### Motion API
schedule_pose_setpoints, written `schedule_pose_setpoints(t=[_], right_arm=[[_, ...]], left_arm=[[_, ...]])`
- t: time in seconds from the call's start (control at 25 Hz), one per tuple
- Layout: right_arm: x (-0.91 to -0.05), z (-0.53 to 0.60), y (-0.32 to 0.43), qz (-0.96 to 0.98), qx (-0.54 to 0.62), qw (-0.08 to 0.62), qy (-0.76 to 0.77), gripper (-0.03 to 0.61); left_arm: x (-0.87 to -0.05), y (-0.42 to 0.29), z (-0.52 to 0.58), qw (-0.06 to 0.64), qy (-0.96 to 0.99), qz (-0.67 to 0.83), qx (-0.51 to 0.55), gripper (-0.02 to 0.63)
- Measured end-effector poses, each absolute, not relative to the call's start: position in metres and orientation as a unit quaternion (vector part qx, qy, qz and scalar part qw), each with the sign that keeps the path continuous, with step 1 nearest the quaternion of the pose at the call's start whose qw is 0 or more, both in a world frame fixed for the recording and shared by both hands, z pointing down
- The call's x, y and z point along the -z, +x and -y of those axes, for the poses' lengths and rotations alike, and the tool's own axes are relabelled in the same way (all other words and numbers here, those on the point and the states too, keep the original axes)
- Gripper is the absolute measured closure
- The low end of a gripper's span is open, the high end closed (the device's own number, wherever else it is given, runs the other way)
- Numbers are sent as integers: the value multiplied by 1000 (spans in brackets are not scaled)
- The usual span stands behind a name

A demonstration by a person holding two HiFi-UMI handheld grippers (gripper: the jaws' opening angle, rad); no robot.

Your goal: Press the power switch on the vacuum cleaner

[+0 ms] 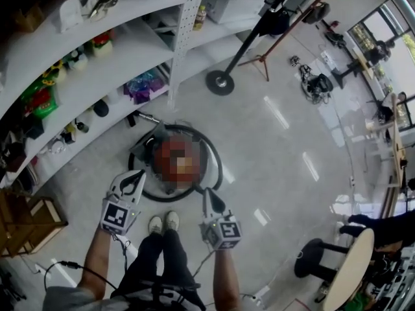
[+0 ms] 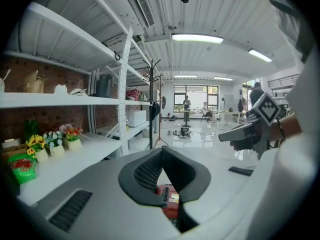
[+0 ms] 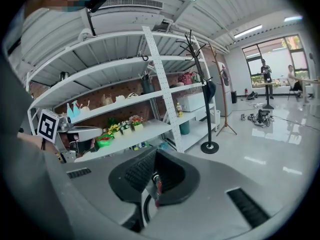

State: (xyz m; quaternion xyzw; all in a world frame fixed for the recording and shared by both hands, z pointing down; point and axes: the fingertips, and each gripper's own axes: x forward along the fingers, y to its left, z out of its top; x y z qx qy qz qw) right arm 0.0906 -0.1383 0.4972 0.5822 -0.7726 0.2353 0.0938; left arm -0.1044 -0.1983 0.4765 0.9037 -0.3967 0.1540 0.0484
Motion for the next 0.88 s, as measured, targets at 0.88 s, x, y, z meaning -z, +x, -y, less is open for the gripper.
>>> schedule_pose_setpoints(t=[0.88], right_arm=[[-671,162,101,783,-286,133,536,566]], left_arm=[[-639,-74,205,100,896,387,-196,607]])
